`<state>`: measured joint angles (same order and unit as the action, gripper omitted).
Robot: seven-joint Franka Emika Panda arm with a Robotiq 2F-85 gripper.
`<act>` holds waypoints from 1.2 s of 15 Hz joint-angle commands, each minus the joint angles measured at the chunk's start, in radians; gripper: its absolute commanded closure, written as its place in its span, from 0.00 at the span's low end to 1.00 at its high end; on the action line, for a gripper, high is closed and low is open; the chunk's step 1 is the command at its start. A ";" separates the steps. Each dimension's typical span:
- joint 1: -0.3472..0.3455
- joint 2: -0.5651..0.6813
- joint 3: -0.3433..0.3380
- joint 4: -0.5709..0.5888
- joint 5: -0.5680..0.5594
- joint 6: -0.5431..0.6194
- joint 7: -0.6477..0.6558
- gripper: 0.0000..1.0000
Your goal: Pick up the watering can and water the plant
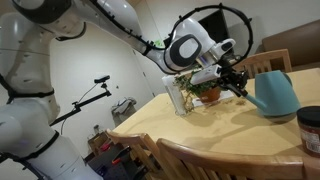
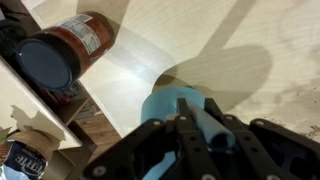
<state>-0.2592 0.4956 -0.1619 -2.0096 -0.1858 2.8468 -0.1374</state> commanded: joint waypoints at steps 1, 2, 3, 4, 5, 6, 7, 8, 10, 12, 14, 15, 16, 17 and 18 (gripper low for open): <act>0.061 -0.028 -0.017 -0.058 0.010 0.053 0.061 0.94; 0.078 -0.027 -0.022 -0.066 0.008 0.066 0.081 0.94; 0.095 -0.027 -0.025 -0.078 0.002 0.083 0.093 0.94; 0.124 -0.026 -0.042 -0.091 -0.011 0.099 0.117 0.94; 0.147 -0.026 -0.052 -0.104 -0.016 0.117 0.135 0.94; 0.174 -0.022 -0.066 -0.117 -0.024 0.133 0.150 0.94; 0.203 -0.016 -0.087 -0.127 -0.034 0.146 0.165 0.94; 0.231 -0.010 -0.104 -0.135 -0.038 0.154 0.179 0.94; 0.251 -0.008 -0.109 -0.150 -0.035 0.155 0.165 0.94; 0.232 0.001 -0.088 -0.124 -0.009 0.124 0.144 0.78; 0.238 0.001 -0.091 -0.128 -0.010 0.125 0.145 0.78; 0.238 0.001 -0.092 -0.128 -0.010 0.125 0.145 0.78; 0.238 0.001 -0.092 -0.129 -0.010 0.125 0.145 0.78; 0.238 0.001 -0.092 -0.129 -0.010 0.125 0.145 0.78; 0.238 0.001 -0.092 -0.129 -0.010 0.125 0.145 0.78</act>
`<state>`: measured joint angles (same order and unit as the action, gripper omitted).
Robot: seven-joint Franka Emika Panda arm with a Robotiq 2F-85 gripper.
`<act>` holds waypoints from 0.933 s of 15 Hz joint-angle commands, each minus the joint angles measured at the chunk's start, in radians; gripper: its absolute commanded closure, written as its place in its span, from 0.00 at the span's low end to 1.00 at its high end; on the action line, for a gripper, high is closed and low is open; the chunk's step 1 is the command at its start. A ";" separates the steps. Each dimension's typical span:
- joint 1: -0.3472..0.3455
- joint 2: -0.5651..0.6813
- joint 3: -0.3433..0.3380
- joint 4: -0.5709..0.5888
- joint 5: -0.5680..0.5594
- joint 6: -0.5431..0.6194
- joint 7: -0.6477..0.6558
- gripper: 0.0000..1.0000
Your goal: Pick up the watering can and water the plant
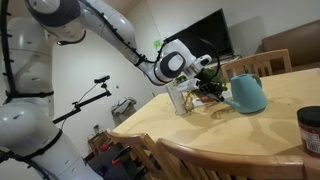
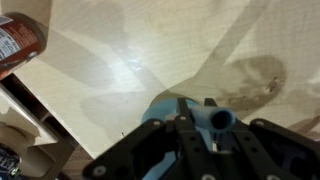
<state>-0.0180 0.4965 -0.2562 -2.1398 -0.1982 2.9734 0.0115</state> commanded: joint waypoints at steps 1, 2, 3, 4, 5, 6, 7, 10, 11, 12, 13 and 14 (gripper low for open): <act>-0.003 0.000 0.002 0.001 0.002 -0.001 -0.004 0.78; -0.003 0.000 0.002 0.001 0.002 -0.001 -0.004 0.78; -0.003 0.000 0.002 0.001 0.002 -0.001 -0.004 0.78; 0.000 0.003 -0.001 -0.006 -0.001 0.009 -0.002 0.94; -0.001 0.003 0.001 -0.013 -0.001 0.017 -0.004 0.94; 0.006 0.005 -0.006 -0.021 -0.005 0.027 0.002 0.94; 0.007 0.003 -0.005 -0.029 -0.008 0.033 -0.002 0.94; 0.005 -0.005 0.005 -0.071 -0.003 0.061 -0.004 0.94; 0.002 -0.012 0.012 -0.094 -0.002 0.076 -0.012 0.94; 0.011 -0.017 0.005 -0.117 -0.007 0.093 -0.011 0.94; 0.021 -0.023 -0.002 -0.141 -0.010 0.111 -0.011 0.94; 0.015 -0.033 0.006 -0.167 -0.007 0.128 -0.024 0.94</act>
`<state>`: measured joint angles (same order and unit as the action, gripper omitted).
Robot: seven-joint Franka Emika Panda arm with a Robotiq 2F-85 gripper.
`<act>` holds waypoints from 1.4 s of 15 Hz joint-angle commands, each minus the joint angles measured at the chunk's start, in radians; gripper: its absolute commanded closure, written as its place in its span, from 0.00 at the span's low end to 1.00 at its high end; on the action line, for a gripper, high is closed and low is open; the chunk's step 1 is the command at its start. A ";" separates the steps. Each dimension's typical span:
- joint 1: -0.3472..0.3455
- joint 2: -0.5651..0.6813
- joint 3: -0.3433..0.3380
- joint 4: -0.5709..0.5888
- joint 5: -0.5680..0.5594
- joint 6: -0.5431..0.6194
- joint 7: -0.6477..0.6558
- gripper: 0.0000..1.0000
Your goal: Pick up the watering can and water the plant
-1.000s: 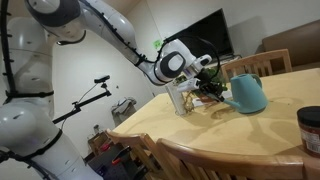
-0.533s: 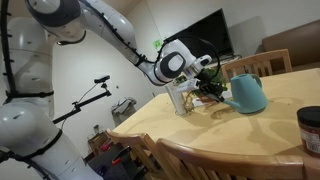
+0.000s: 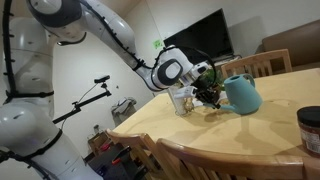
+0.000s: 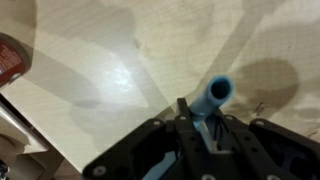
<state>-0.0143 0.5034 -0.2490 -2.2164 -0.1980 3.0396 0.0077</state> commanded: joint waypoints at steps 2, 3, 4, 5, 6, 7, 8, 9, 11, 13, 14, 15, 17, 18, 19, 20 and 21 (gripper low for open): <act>0.046 -0.051 -0.042 -0.131 -0.014 0.097 -0.016 0.94; 0.051 -0.060 -0.047 -0.149 -0.005 0.108 -0.016 0.94; 0.036 -0.069 -0.033 -0.157 0.003 0.107 -0.030 0.94; 0.031 -0.077 -0.028 -0.164 0.007 0.103 -0.036 0.94; 0.021 -0.084 -0.021 -0.165 0.010 0.094 -0.040 0.94; 0.018 -0.097 -0.020 -0.171 0.008 0.084 -0.046 0.94; 0.023 -0.113 -0.028 -0.183 0.007 0.085 -0.044 0.94; 0.041 -0.135 -0.056 -0.202 -0.003 0.095 -0.043 0.94; 0.069 -0.176 -0.104 -0.233 -0.018 0.104 -0.047 0.94; 0.099 -0.214 -0.155 -0.264 -0.035 0.113 -0.046 0.94; 0.118 -0.230 -0.183 -0.278 -0.063 0.116 -0.038 0.94; 0.134 -0.242 -0.209 -0.288 -0.081 0.122 -0.035 0.94; 0.154 -0.262 -0.237 -0.309 -0.116 0.122 -0.039 0.94; 0.171 -0.266 -0.253 -0.317 -0.133 0.120 -0.036 0.94; 0.186 -0.263 -0.262 -0.323 -0.149 0.120 -0.032 0.94; 0.196 -0.265 -0.265 -0.333 -0.162 0.118 -0.032 0.94; 0.222 -0.258 -0.284 -0.338 -0.183 0.123 -0.023 0.94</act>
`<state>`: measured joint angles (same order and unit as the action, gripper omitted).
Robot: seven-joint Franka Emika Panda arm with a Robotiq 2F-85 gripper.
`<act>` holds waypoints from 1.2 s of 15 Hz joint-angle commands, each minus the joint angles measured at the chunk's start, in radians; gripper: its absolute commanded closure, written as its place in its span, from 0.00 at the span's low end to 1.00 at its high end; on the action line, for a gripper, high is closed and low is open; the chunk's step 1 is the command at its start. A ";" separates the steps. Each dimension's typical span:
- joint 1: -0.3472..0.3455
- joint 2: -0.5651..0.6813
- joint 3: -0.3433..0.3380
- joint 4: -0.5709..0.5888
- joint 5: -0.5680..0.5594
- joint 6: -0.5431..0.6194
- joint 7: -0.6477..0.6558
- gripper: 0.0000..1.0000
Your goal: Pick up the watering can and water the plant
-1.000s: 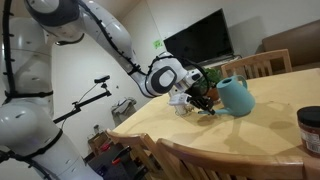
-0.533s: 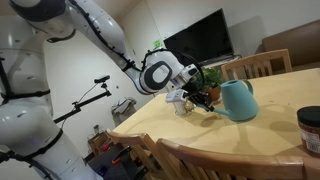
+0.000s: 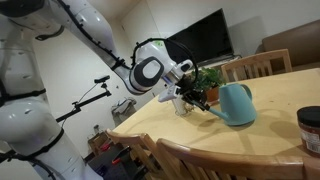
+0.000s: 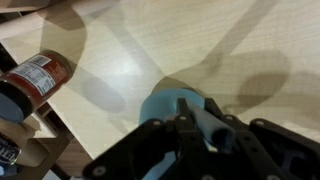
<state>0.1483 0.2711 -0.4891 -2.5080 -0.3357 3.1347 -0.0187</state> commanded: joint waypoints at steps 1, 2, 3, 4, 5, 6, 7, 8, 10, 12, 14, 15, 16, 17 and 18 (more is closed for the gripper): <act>0.087 -0.017 -0.059 -0.054 -0.063 0.033 0.011 0.94; 0.107 -0.013 -0.067 -0.062 -0.077 0.036 0.014 0.94; 0.136 -0.006 -0.083 -0.069 -0.094 0.041 0.020 0.94; 0.167 -0.004 -0.102 -0.080 -0.108 0.048 0.027 0.94; 0.183 -0.001 -0.109 -0.088 -0.116 0.055 0.025 0.94; 0.209 -0.002 -0.127 -0.099 -0.124 0.059 0.029 0.94; 0.223 -0.004 -0.134 -0.110 -0.124 0.066 0.027 0.94; 0.244 0.001 -0.153 -0.120 -0.122 0.081 0.031 0.94; 0.264 -0.002 -0.175 -0.147 -0.113 0.099 0.025 0.94; 0.278 -0.002 -0.201 -0.173 -0.104 0.126 0.024 0.94; 0.276 0.004 -0.212 -0.191 -0.089 0.149 0.027 0.94; 0.268 0.001 -0.207 -0.201 -0.088 0.155 0.023 0.94; 0.273 0.010 -0.214 -0.203 -0.079 0.165 0.031 0.94; 0.271 0.011 -0.213 -0.206 -0.075 0.165 0.030 0.94; 0.274 0.013 -0.213 -0.206 -0.069 0.156 0.034 0.94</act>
<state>0.4057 0.2745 -0.6852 -2.6947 -0.4219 3.2620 -0.0072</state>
